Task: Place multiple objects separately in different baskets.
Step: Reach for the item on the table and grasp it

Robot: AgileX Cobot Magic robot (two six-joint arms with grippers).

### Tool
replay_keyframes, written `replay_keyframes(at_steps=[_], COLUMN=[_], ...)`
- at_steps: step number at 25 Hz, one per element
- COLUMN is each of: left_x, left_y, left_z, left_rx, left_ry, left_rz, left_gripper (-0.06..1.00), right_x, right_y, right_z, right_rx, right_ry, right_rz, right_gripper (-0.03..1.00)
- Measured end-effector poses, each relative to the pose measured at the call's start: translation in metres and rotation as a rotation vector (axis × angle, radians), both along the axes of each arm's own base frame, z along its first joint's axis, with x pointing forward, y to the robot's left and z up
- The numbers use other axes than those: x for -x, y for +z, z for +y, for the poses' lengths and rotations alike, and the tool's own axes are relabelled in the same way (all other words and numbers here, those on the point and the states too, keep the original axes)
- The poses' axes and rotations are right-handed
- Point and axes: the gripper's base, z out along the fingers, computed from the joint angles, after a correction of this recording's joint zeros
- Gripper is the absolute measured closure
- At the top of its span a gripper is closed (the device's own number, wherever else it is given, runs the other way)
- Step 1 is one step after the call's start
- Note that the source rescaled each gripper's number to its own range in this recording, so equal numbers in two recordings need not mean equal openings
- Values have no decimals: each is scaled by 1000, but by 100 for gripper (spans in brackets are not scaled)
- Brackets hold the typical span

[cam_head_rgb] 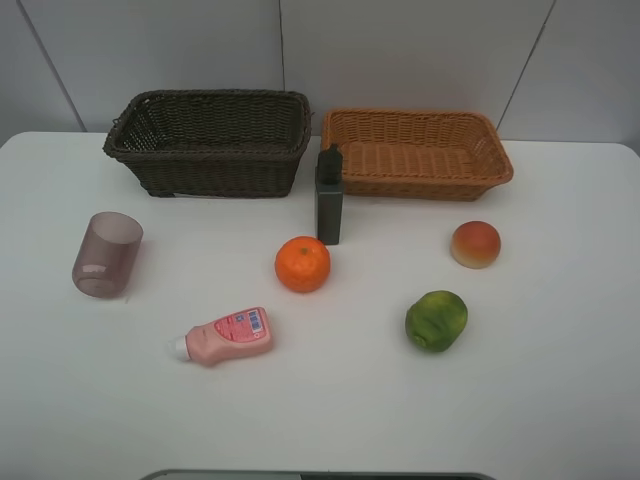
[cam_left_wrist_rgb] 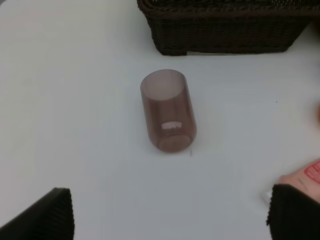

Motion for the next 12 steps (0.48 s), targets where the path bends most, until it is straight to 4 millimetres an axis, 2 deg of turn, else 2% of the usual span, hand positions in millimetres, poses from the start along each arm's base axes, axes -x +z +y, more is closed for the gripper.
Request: replay_keyframes(at_steps=[12], left_x=[0], left_y=[0], left_z=[0], left_rx=[0], left_ry=[0], left_rz=[0], left_gripper=[-1], right_x=[0], right_y=[0], right_z=[0], right_rx=[0], right_ry=[0], right_rz=[0], right_gripper=[11])
